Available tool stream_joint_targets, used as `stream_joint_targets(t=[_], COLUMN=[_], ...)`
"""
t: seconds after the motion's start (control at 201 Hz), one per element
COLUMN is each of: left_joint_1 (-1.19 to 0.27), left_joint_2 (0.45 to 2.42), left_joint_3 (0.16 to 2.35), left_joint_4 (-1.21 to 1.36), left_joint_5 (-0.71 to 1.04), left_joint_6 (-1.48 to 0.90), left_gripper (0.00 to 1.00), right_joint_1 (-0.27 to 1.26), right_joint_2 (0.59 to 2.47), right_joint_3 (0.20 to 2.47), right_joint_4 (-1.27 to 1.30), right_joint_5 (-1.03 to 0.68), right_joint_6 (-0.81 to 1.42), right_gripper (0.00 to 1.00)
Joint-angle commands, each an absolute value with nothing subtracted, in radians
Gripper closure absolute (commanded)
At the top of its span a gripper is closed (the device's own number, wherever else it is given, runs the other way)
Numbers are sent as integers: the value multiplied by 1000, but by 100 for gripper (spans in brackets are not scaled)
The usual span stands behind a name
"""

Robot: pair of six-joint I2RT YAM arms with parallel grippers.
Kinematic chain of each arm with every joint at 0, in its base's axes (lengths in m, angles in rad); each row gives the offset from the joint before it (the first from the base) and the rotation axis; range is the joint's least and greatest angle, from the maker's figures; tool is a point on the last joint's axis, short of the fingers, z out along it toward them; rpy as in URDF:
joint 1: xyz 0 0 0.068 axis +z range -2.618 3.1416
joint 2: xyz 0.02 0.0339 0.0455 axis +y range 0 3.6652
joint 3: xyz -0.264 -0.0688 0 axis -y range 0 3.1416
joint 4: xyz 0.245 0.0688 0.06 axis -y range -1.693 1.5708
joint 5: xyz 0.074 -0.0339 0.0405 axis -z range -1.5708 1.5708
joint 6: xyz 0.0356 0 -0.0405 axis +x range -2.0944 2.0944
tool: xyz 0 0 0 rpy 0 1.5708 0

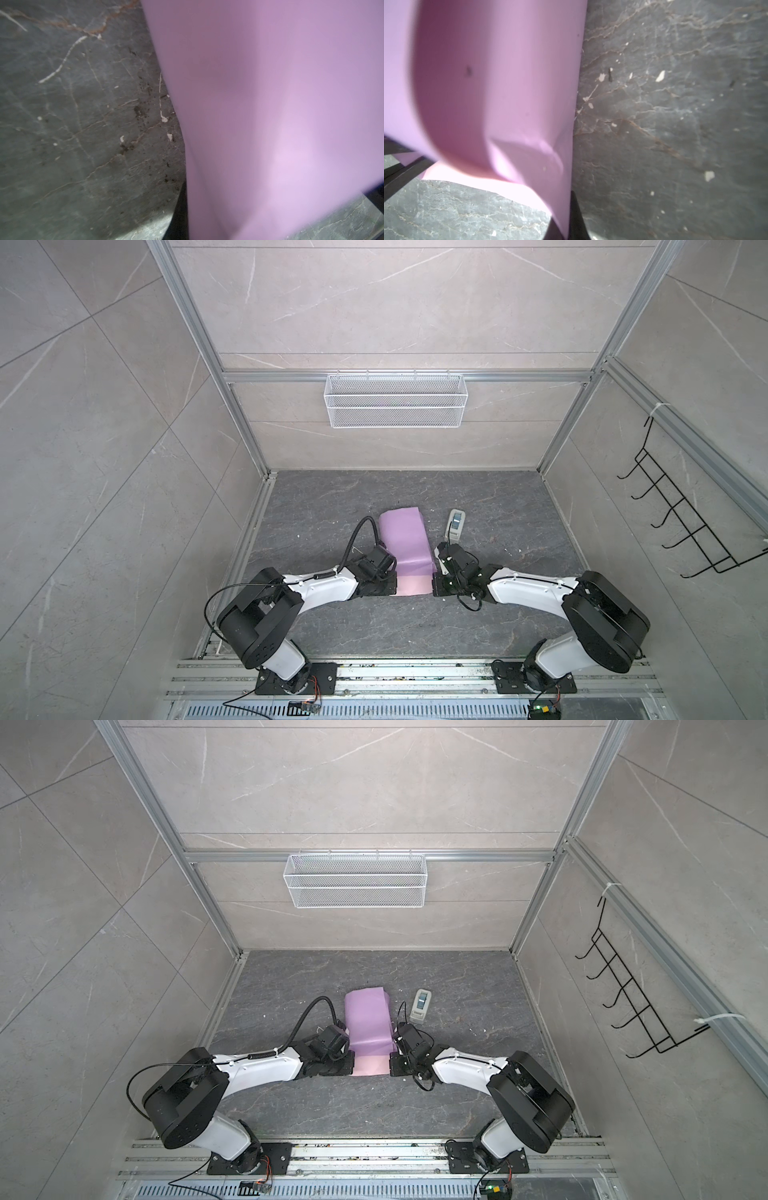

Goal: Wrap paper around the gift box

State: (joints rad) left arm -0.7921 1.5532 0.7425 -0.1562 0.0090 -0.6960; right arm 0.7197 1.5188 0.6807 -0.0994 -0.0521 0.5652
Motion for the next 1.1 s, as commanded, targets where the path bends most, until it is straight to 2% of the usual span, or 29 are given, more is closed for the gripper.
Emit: stream_joint_targets(t=[0.0, 0.065, 0.124, 0.209, 0.344, 0.468, 0.647, 0.836, 0.911, 0.991, 1.09], left_joint_1=[-793, -793, -793, -795, -795, -795, -795, -795, -795, -795, -795], left_joint_2=[1557, 1555, 1551, 1536, 1493, 1429, 1269, 1193, 1214, 1259, 1331], left_joint_3=[776, 776, 775, 769, 743, 723, 700, 738, 765, 812, 875], left_joint_4=[-167, -169, -169, -170, -172, -191, -201, -111, -70, -64, -74], left_joint_5=[1, 2, 2, 2, 3, 6, -83, -132, -143, -152, -124], left_joint_6=[-689, -687, -686, -682, -677, -634, -540, -284, -152, 5, 176], left_gripper=[100, 100, 100, 86, 67, 50, 37, 27, 21, 16, 12], right_joint_1=[725, 724, 723, 723, 724, 724, 723, 694, 648, 565, 486], right_joint_2=[1534, 1532, 1527, 1513, 1480, 1437, 1343, 1233, 1220, 1229, 1241], right_joint_3=[703, 701, 699, 697, 689, 677, 679, 699, 699, 694, 674], right_joint_4=[-116, -120, -124, -135, -170, -203, -278, -321, -306, -278, -226], right_joint_5=[-29, -28, -28, -27, -33, -47, -76, -108, -140, -206, -255], right_joint_6=[569, 568, 566, 559, 539, 513, 442, 381, 376, 392, 422], right_gripper=[100, 98, 92, 80, 67, 60, 52, 47, 43, 35, 32])
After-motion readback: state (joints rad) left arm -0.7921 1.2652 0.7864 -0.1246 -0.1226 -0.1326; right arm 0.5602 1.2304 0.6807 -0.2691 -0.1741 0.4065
